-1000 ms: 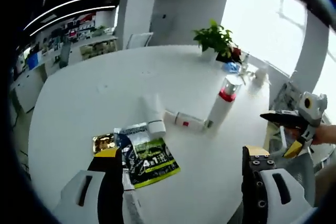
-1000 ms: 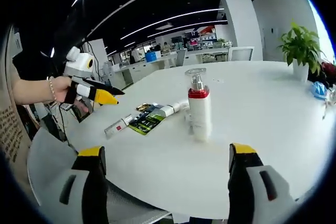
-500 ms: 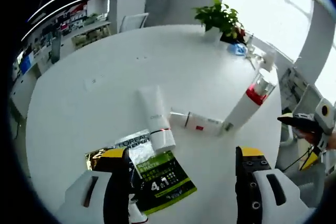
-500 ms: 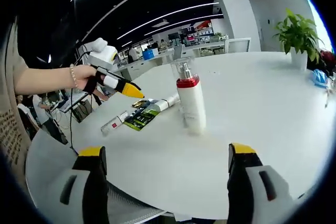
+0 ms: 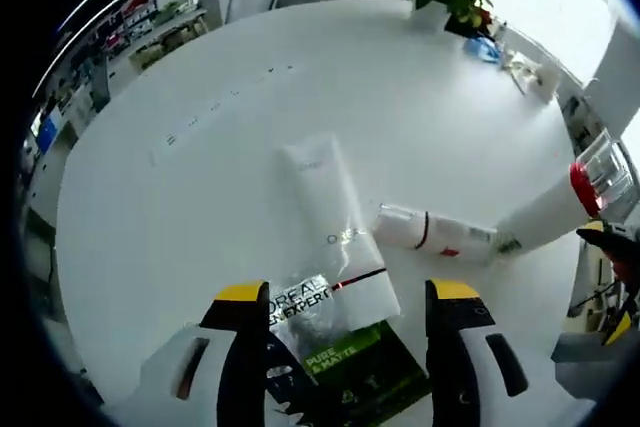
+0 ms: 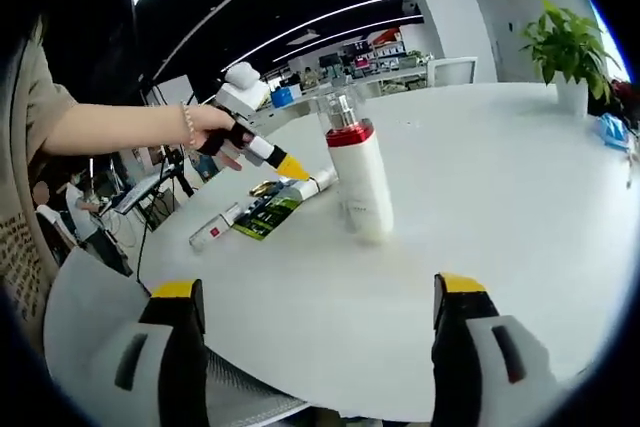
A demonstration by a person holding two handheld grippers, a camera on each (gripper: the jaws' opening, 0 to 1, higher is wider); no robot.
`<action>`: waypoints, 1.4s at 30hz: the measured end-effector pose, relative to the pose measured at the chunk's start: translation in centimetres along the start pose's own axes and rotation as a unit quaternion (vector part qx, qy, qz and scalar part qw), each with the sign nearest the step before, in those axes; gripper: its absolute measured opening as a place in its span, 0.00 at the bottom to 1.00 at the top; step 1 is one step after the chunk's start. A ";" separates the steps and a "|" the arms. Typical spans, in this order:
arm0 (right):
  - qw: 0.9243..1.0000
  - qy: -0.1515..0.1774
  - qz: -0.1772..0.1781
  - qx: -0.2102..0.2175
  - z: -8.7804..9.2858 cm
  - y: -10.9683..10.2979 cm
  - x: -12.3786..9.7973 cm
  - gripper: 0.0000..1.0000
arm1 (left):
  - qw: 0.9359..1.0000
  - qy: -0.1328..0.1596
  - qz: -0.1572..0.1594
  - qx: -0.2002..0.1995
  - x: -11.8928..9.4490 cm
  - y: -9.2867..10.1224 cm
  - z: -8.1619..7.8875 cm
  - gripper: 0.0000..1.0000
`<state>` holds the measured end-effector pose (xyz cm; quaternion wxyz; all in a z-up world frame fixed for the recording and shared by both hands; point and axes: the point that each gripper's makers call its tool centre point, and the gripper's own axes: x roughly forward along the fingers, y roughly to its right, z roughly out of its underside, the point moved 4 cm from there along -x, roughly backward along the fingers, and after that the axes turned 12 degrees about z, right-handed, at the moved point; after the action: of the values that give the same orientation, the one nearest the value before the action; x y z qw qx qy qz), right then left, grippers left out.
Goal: Arrange the skincare products in the storage area until every visible bottle or jar stands upright without overlapping.
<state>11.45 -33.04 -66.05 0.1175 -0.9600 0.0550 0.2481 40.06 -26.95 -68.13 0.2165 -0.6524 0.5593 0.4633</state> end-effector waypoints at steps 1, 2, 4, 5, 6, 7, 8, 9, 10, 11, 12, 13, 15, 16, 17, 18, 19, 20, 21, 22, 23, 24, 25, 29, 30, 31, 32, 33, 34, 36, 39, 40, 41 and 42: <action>1.000 -0.002 0.000 0.000 0.1 0.1 0.1 0.95 | 1.000 -0.004 -0.003 0.003 0.3 -0.1 -0.1 0.56; 1.000 -0.004 0.000 0.001 0.2 0.3 0.2 0.95 | 1.000 -0.012 -0.006 0.006 0.7 -0.3 -0.2 0.56; 1.000 -0.003 0.001 0.005 0.2 0.5 0.3 0.94 | 0.999 -0.028 -0.013 0.009 1.4 -0.6 -0.4 0.55; 1.000 -0.004 0.001 0.006 0.2 0.6 0.4 0.94 | 0.999 -0.033 -0.018 0.011 1.8 -0.8 -0.6 0.54; 1.000 -0.005 0.001 0.007 0.2 0.7 0.4 0.94 | 0.999 -0.036 -0.021 0.014 2.0 -1.0 -0.7 0.53; 1.000 -0.005 0.002 0.008 0.1 0.7 0.4 0.94 | 0.999 -0.037 -0.020 0.010 2.4 -1.1 -1.0 0.54; 1.000 -0.005 0.003 0.010 0.1 0.8 0.5 0.94 | 0.999 -0.037 -0.020 0.009 2.6 -1.2 -1.2 0.54; 1.000 -0.005 0.003 0.011 0.1 1.0 0.6 0.94 | 0.999 -0.039 -0.018 0.009 2.9 -1.3 -1.5 0.53; 1.000 -0.005 0.004 0.012 0.1 1.0 0.6 0.94 | 0.999 -0.040 -0.019 0.012 3.1 -1.3 -1.8 0.53; 1.000 -0.005 0.004 0.013 0.1 1.1 0.7 0.94 | 0.999 -0.043 -0.018 0.015 3.3 -1.3 -2.0 0.53; 1.000 -0.005 0.005 0.014 0.0 1.2 0.7 0.94 | 0.999 -0.047 -0.020 0.015 3.5 -1.4 -2.1 0.53; 1.000 -0.005 0.005 0.016 0.0 1.3 0.8 0.94 | 0.999 -0.048 -0.021 0.016 3.8 -1.5 -2.4 0.51; 1.000 -0.004 0.005 0.017 0.0 1.4 0.9 0.93 | 0.999 -0.041 -0.020 0.022 4.3 -1.5 -3.0 0.44; 1.000 -0.004 0.005 0.017 0.0 1.4 1.0 0.93 | 0.999 -0.042 -0.018 0.024 4.5 -1.6 -3.2 0.39; 1.000 -0.005 0.004 0.018 0.0 1.3 1.0 0.93 | 0.999 -0.045 -0.018 0.025 4.7 -1.6 -3.3 0.37; 1.000 -0.006 0.004 0.018 0.1 1.3 1.1 0.93 | 0.998 -0.049 -0.019 0.030 4.9 -1.7 -3.5 0.35; 1.000 -0.006 0.003 0.019 0.2 1.2 1.1 0.93 | 0.998 -0.049 -0.016 0.029 4.9 -1.7 -3.7 0.36; 1.000 -0.007 0.002 0.020 0.2 1.2 1.2 0.92 | 0.998 -0.047 -0.022 0.021 5.0 -2.0 -4.0 0.35; 1.000 -0.008 0.000 0.022 0.3 1.1 1.3 0.92 | 0.998 -0.047 -0.019 0.023 5.1 -2.0 -4.1 0.35; 1.000 -0.009 0.000 0.022 0.4 1.1 1.3 0.92 | 0.998 -0.056 -0.016 0.010 5.1 -2.1 -4.1 0.34; 1.000 -0.010 -0.001 0.022 0.4 1.0 1.4 0.92 | 0.998 -0.053 -0.014 0.009 5.2 -2.2 -4.3 0.33; 1.000 -0.011 -0.002 0.022 0.5 1.0 1.4 0.92 | 0.999 -0.051 -0.017 0.001 5.1 -2.4 -4.3 0.33; 1.000 -0.011 -0.002 0.023 0.4 0.9 1.4 0.92 | 0.999 -0.049 -0.018 0.002 5.2 -2.4 -4.4 0.32; 1.000 -0.009 -0.005 0.022 0.2 0.6 1.6 0.91 | 0.999 -0.038 -0.022 -0.014 5.1 -2.8 -4.5 0.28; 1.000 -0.008 -0.005 0.021 0.0 0.6 1.6 0.91 | 0.999 -0.036 -0.023 -0.022 5.1 -3.1 -4.7 0.27; 1.000 -0.007 -0.006 0.021 -0.2 0.6 1.6 0.91 | 0.999 -0.034 -0.023 -0.025 5.1 -3.1 -4.7 0.27; 1.000 -0.004 -0.007 0.021 -0.4 0.5 1.6 0.91 | 0.999 -0.033 -0.023 -0.025 5.1 -3.1 -4.7 0.26; 1.000 -0.002 -0.007 0.020 -0.6 0.4 1.6 0.90 | 0.999 -0.034 -0.023 -0.026 5.0 -3.0 -4.6 0.26; 1.000 0.001 -0.008 0.020 -0.9 0.3 1.5 0.90 | 0.999 -0.032 -0.022 -0.027 4.8 -3.0 -4.5 0.25; 1.000 0.007 -0.010 0.021 -1.3 0.2 1.5 0.90 | 0.999 -0.023 -0.019 -0.028 4.4 -2.8 -4.3 0.25; 1.000 0.014 -0.014 0.023 -1.8 -0.2 1.5 0.89 | 1.000 -0.003 -0.018 -0.025 3.2 -2.0 -4.3 0.24; 0.999 0.016 -0.015 0.024 -2.0 -0.4 1.5 0.89 | 1.000 0.008 -0.016 -0.021 2.6 -1.7 -4.6 0.24; 0.999 0.018 -0.018 0.025 -2.2 -0.7 1.5 0.89 | 1.000 0.014 -0.015 -0.021 2.2 -1.6 -4.7 0.24; 0.999 0.019 -0.021 0.026 -2.4 -0.9 1.5 0.88 | 0.999 0.023 -0.013 -0.021 1.5 -1.3 -4.8 0.24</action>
<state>14.01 -32.85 -64.62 0.1460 -0.9622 0.0438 0.2256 42.91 -31.20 -67.46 0.1962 -0.6746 0.5457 0.4568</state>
